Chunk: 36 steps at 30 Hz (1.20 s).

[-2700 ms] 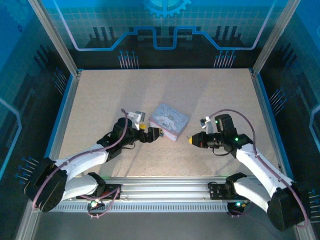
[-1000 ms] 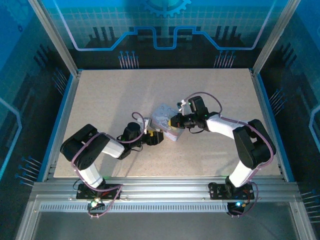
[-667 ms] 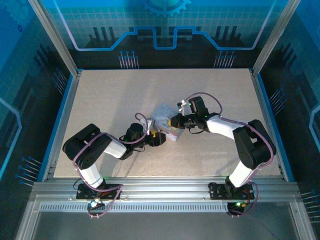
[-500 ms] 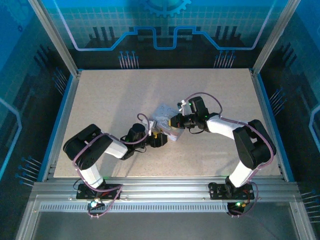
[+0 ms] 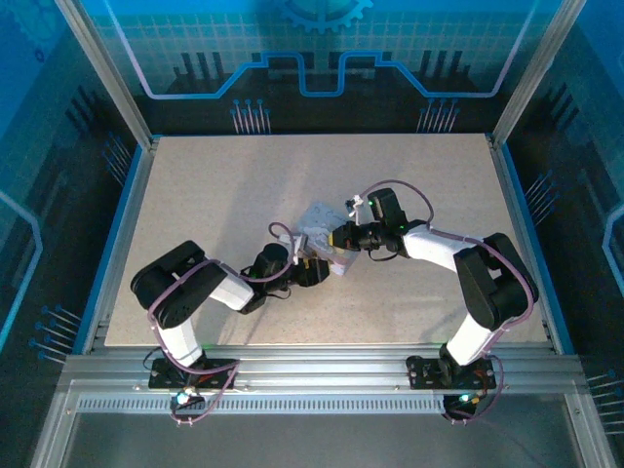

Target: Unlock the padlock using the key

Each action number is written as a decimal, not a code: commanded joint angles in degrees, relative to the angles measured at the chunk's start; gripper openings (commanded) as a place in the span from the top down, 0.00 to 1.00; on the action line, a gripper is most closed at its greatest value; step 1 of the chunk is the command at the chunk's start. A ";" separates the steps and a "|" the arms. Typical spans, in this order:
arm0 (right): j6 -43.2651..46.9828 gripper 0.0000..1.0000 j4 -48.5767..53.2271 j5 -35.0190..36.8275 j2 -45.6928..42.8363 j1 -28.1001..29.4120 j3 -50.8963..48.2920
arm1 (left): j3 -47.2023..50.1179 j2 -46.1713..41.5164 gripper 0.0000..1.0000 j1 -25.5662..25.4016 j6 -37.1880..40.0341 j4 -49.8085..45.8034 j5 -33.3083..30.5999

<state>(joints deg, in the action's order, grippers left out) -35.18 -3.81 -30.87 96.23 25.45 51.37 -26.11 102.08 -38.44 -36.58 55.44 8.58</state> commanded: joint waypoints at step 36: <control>0.00 0.98 2.75 -0.29 -0.12 0.47 -1.37 | 1.12 4.06 0.62 -0.72 -9.66 8.16 -4.54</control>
<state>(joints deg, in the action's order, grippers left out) -35.16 -4.49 -30.44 96.23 25.45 51.33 -25.69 105.93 -38.76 -46.26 62.06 4.32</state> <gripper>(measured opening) 0.062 0.381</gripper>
